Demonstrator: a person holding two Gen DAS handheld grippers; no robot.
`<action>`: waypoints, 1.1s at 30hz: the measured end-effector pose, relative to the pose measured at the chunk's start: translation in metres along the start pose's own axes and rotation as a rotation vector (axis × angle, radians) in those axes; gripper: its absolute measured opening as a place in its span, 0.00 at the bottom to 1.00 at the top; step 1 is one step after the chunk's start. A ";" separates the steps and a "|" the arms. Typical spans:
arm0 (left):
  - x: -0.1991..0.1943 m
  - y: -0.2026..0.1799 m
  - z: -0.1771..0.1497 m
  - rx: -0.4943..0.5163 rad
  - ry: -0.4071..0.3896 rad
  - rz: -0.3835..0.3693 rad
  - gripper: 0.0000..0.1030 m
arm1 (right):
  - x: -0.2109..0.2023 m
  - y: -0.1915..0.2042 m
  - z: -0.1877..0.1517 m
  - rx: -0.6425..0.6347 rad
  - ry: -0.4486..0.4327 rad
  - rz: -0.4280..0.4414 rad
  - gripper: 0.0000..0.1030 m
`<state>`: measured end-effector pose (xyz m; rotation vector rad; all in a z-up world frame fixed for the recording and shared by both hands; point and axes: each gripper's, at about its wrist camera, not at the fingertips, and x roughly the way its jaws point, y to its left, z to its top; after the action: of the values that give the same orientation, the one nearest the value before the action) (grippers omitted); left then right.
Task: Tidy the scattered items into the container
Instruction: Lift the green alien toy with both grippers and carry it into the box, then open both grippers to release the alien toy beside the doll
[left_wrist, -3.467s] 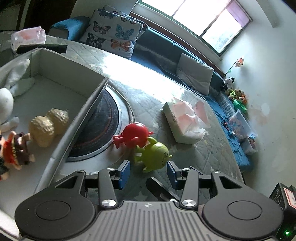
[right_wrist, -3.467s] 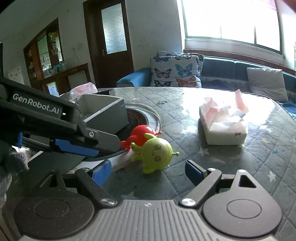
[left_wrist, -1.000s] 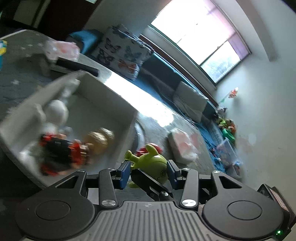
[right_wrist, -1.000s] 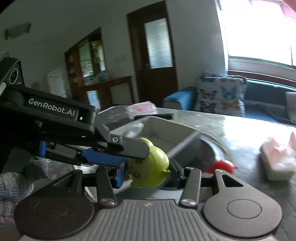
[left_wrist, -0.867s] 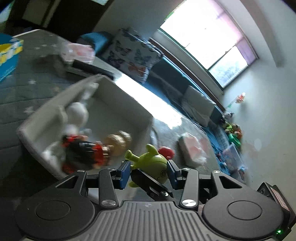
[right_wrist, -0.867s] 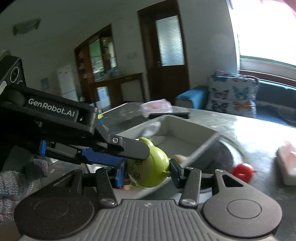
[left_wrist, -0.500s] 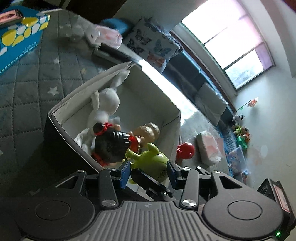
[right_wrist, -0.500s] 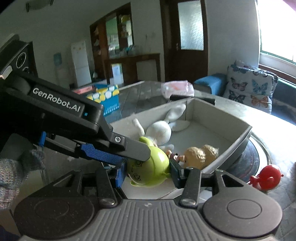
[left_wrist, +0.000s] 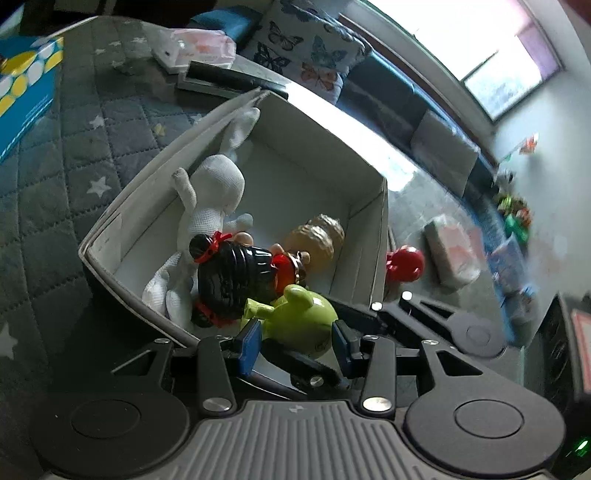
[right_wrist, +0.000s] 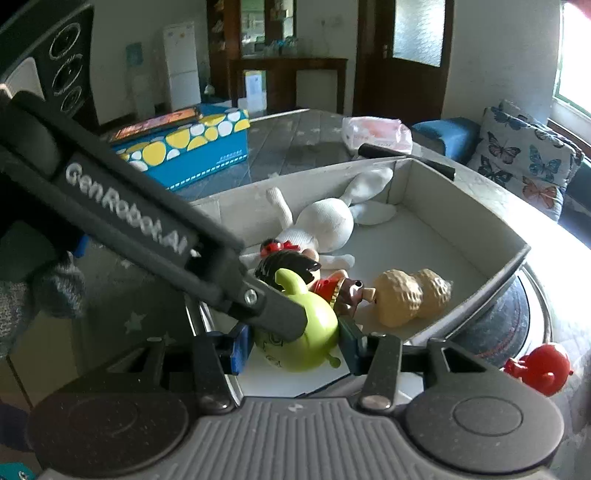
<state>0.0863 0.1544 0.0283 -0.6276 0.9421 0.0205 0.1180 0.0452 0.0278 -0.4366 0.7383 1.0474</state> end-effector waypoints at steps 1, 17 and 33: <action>0.002 0.000 0.001 0.003 0.009 0.001 0.45 | 0.001 -0.002 0.001 0.000 0.011 0.004 0.48; 0.010 -0.008 0.003 0.052 0.049 0.063 0.43 | 0.005 -0.003 0.008 -0.037 0.066 0.005 0.48; -0.005 -0.015 -0.008 0.048 -0.034 0.078 0.43 | -0.022 -0.001 -0.008 0.021 -0.067 -0.006 0.68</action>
<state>0.0816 0.1395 0.0360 -0.5441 0.9309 0.0780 0.1094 0.0263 0.0388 -0.3837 0.6868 1.0431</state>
